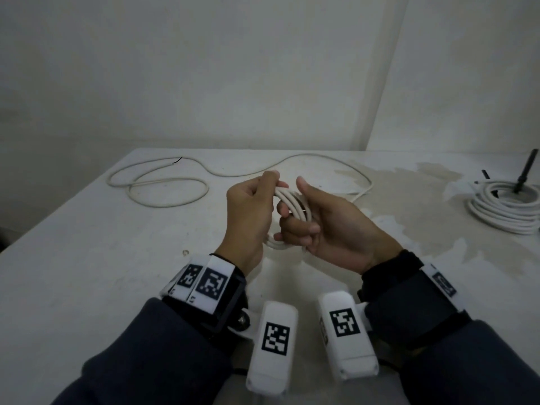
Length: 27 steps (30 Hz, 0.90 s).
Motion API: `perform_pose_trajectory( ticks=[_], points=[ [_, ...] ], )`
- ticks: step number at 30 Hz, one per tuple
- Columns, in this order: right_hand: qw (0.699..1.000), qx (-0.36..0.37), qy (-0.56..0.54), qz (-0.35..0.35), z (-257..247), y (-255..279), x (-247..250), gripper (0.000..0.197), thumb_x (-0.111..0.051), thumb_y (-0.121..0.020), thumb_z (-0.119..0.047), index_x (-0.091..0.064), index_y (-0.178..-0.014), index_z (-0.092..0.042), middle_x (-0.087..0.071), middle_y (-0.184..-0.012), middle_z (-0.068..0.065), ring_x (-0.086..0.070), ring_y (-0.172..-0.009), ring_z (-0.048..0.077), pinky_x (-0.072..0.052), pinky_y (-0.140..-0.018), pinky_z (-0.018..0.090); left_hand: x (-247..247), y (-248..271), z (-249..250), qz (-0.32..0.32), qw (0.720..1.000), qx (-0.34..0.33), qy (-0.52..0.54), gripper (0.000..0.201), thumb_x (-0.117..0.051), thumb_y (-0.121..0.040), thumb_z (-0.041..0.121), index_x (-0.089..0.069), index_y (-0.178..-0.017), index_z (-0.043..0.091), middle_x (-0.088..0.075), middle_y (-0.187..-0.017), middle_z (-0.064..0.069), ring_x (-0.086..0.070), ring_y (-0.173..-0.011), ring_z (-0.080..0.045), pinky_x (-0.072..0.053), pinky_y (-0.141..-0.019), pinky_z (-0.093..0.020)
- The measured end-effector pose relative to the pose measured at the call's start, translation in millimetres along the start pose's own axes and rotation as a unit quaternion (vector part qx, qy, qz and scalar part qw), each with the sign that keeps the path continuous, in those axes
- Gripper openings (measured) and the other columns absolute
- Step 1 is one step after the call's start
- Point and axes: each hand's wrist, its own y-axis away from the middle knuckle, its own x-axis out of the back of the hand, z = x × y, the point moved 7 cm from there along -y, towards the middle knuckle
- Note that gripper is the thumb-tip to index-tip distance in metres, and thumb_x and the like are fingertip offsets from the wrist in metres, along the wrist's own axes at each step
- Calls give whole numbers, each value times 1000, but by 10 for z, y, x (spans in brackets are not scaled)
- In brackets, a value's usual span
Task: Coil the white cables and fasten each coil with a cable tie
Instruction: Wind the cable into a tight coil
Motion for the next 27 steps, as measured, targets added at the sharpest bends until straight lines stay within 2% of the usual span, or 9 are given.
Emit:
perform_pose_trajectory(
  ticks=[2,4,9,12,15,19,22,24,27],
  points=[
    [1000,-1,9,2,4,-5,12,39,-36,-95,-40,-50,-74,-11,-34,-43,-7,-30,-44,10,-39,-78,29,-12,10,-6,-4,1000,5,-7,35,-54,-92,25,-60,-60,13,-51,-46,1,-46,-43,-9,-36,-43,-14],
    [1000,7,30,-4,20,-11,16,38,-35,-99,-36,-49,-73,-12,-35,-46,-7,-33,-47,10,-41,-78,28,-25,30,-1,-11,1000,6,-6,37,-54,-92,25,-57,-58,12,-51,-45,0,-45,-40,-9,-36,-42,-15],
    [999,39,2,-2,34,-31,44,32,-49,-92,-30,-67,-76,-9,-58,-62,2,-54,-57,13,-50,-70,27,-28,63,42,-18,1000,-8,20,40,-53,-94,23,-48,-57,8,-41,-36,1,-37,-29,-13,-31,-34,-17],
    [999,42,15,-9,14,-25,26,31,-45,-95,-31,-61,-77,-12,-39,-53,-8,-36,-46,5,-46,-72,26,-29,33,8,-26,999,2,22,38,-55,-93,29,-52,-59,10,-44,-46,-3,-44,-44,-18,-37,-42,-22],
    [998,47,21,25,-31,-22,48,36,-38,-100,-29,-52,-71,-13,-27,-48,-12,-23,-41,3,-43,-61,23,-64,-37,-93,-69,997,36,-17,41,-54,-90,46,-55,-72,9,-45,-66,-13,-42,-62,-25,-38,-54,-35],
    [985,103,-99,93,-164,-13,175,41,-34,-102,-29,-48,-67,-11,-25,-46,-11,-23,-37,2,-42,-50,20,-162,-40,-249,-139,977,144,78,69,-38,-85,72,-58,-96,7,-56,-84,-12,-51,-71,-23,-45,-58,-29],
    [962,157,-197,106,-287,24,310,40,-32,-102,-32,-47,-70,-14,-26,-46,-11,-25,-36,4,-43,-53,19,-168,83,-434,-156,956,246,14,66,-32,-91,67,-57,-92,6,-59,-80,-13,-55,-60,-20,-47,-57,-29],
    [946,181,-248,100,-335,52,349,39,-31,-102,-33,-46,-71,-15,-27,-45,-10,-26,-36,5,-42,-55,18,-223,217,-513,-227,926,291,-85,67,-33,-93,63,-62,-93,2,-67,-74,-16,-61,-55,-21,-52,-54,-28],
    [933,197,-287,91,-335,55,328,40,-32,-102,-32,-49,-70,-14,-28,-46,-9,-28,-36,5,-42,-57,19,-324,373,-548,-304,887,332,-105,63,-40,-95,53,-65,-101,-5,-72,-84,-19,-69,-66,-22,-58,-62,-26]
  ],
)
